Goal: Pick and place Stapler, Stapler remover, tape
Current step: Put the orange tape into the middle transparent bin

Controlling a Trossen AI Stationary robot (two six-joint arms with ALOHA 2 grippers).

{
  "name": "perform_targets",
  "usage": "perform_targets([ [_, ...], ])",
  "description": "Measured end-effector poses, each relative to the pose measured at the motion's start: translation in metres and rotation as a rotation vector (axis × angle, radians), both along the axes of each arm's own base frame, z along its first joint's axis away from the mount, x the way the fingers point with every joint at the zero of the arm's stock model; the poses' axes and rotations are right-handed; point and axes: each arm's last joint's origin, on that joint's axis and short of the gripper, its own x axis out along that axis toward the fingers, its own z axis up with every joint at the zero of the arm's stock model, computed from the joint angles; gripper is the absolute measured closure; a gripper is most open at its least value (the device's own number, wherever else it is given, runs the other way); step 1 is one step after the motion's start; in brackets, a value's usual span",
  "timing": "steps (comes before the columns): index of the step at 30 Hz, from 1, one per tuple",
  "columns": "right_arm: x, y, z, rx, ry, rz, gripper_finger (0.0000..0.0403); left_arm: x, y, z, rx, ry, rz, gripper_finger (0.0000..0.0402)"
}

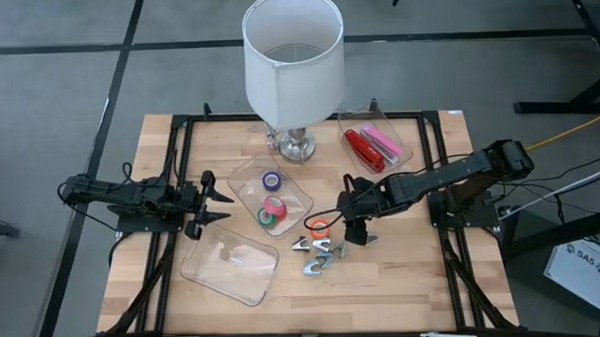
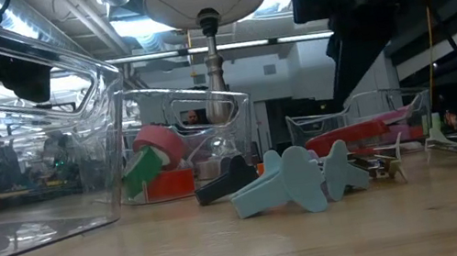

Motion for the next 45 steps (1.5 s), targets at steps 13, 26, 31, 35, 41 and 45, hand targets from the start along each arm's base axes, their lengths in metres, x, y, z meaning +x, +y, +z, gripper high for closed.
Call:
perform_targets([
  [13,-0.006,0.026,-0.022,-0.095,-0.118,0.32,0.0196,0.0,0.0,0.0,0.0,0.0,0.0,0.0217],
  [26,0.034,0.046,-0.042,-0.275,-0.266,0.633,0.0196,0.0,0.0,0.0,0.0,0.001,0.0,0.0217],
  [31,0.064,0.041,-0.045,-0.159,-0.283,0.415,0.0197,0.0,0.0,0.0,0.0,0.0,0.0,0.0217],
  [35,0.078,0.036,-0.056,-0.04,-0.235,0.204,0.0206,0.0,0.0,0.0,0.0,0.0,0.0,0.0217],
  [41,0.082,0.036,-0.064,0.02,-0.182,0.088,0.0233,0.0,0.0,0.0,0.0,0.001,0.0,0.0217],
  [45,0.081,0.038,-0.059,0.04,-0.188,0.078,0.0249,0.0,0.0,0.0,0.0,0.0,0.0,0.0217],
])
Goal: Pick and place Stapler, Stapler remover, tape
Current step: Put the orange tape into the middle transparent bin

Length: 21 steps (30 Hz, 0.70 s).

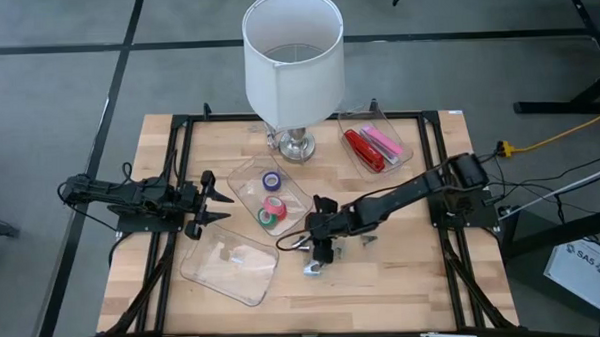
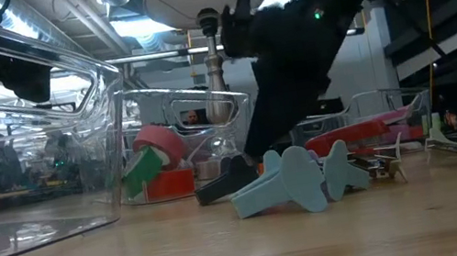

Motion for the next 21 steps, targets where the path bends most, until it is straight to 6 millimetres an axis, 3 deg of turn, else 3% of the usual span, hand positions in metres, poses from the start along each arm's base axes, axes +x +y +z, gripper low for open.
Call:
perform_targets([
  [8,-0.008,0.004,0.014,0.098,0.033,0.02,0.026,0.0,0.0,0.0,0.0,0.0,0.0,0.0217],
  [21,-0.013,-0.001,-0.005,0.047,0.15,-0.1,0.026,0.0,0.0,0.0,0.0,0.0,0.0,0.0217],
])
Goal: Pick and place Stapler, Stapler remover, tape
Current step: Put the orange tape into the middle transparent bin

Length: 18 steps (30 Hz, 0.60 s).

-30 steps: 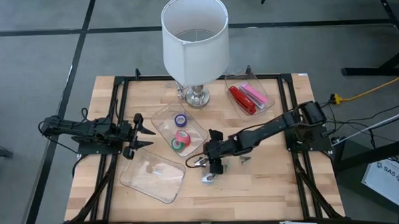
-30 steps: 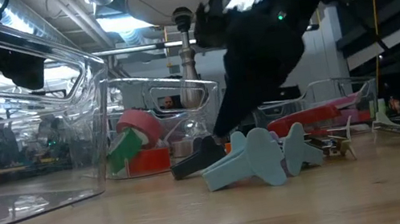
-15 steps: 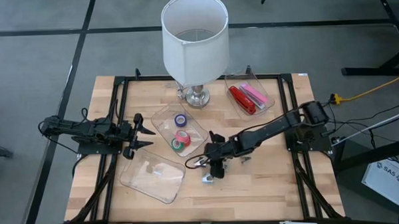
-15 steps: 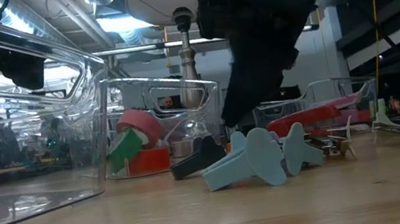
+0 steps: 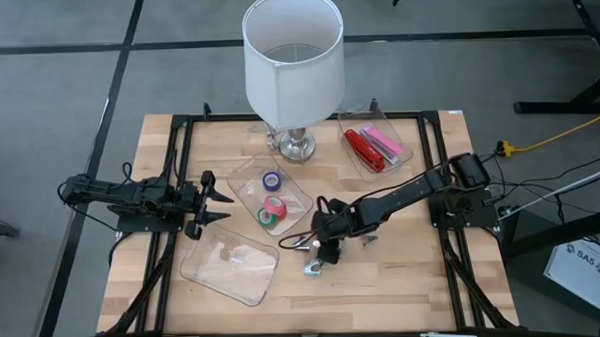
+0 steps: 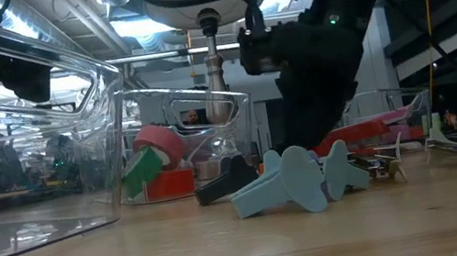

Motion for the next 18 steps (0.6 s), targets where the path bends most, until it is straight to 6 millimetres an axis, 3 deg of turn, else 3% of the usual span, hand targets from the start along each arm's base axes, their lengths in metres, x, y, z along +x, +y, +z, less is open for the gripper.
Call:
perform_targets([
  [5,0.009,0.003,-0.01,0.014,-0.033,0.005,0.026,0.0,0.0,0.0,0.0,0.0,0.0,0.0217],
  [11,0.014,0.004,-0.008,-0.006,-0.017,0.034,0.0264,0.0,0.0,0.0,0.0,0.0,0.0,0.0217],
  [18,0.01,0.002,-0.008,-0.025,0.037,0.043,0.0328,0.0,0.0,0.0,0.0,0.0,0.0,0.0217],
])
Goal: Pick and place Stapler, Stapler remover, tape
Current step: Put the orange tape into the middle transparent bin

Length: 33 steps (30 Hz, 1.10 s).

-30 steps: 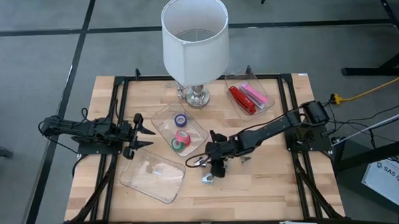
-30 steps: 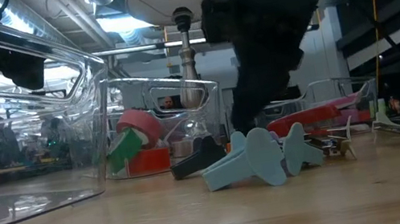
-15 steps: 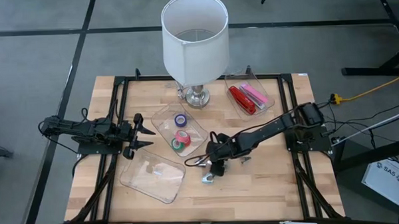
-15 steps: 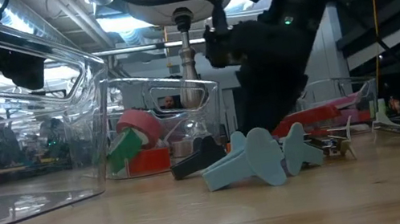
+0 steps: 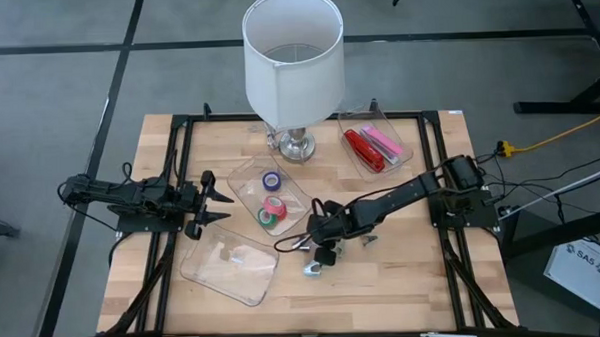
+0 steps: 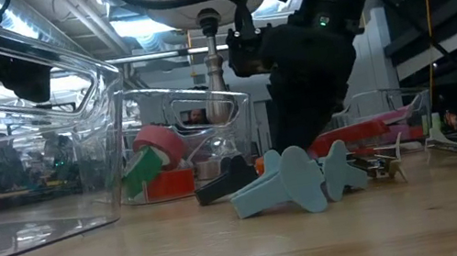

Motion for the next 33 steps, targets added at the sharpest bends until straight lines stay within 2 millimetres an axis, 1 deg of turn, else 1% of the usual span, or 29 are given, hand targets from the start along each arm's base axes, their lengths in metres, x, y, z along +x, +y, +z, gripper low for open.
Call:
perform_targets([
  [4,-0.001,-0.001,0.0,-0.013,0.007,-0.001,0.037,0.0,0.0,0.0,0.0,0.0,0.0,0.0217],
  [11,-0.001,-0.002,0.0,-0.01,0.018,0.003,0.0372,0.0,0.0,0.0,0.0,0.0,0.0,0.0217],
  [18,0.009,0.002,0.013,0.021,0.03,0.029,0.037,0.0,0.0,0.0,0.0,0.0,0.0,0.0217],
  [25,0.023,0.008,0.055,0.02,0.043,0.048,0.0371,0.0,0.0,0.0,0.0,0.0,0.0,0.0217],
  [31,0.039,0.022,0.109,0.019,-0.065,0.125,0.0368,0.0,0.0,0.0,0.0,0.0,0.0,0.0217],
  [33,0.043,0.028,0.131,0.014,-0.119,0.166,0.037,0.0,0.0,0.0,0.0,0.0,0.0,0.0217],
])
